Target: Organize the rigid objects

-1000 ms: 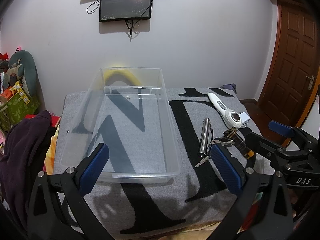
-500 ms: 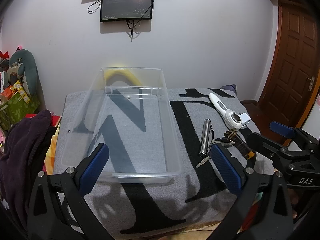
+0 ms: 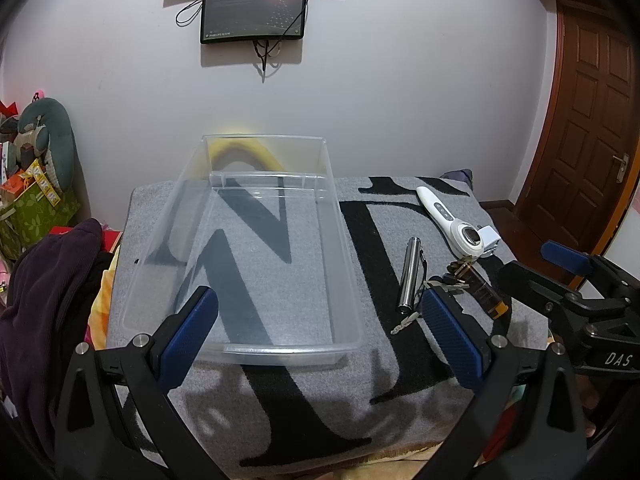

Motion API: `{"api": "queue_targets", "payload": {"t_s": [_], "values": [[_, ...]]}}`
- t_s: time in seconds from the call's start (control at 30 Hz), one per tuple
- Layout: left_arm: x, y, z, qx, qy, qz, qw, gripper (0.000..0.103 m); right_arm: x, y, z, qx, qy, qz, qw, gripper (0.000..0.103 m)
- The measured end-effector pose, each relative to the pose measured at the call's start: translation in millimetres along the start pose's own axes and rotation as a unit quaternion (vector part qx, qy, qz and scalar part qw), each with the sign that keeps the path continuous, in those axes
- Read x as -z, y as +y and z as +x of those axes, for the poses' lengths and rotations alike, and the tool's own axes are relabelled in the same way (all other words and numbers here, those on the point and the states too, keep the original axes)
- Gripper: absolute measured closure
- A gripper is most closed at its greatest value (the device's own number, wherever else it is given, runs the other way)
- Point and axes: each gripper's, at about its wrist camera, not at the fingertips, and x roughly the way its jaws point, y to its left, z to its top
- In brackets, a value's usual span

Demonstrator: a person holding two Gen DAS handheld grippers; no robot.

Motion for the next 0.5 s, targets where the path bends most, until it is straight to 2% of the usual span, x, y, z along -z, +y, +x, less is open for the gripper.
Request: {"api": "queue_targets", "payload": {"t_s": [0.5], "values": [[0.3,-0.9,-0.4,0.001,0.001,0.000,1.0000,0.000,-1.7,4.4,2.6,-0.004,0.003,-0.005,1.000,0.000]]}}
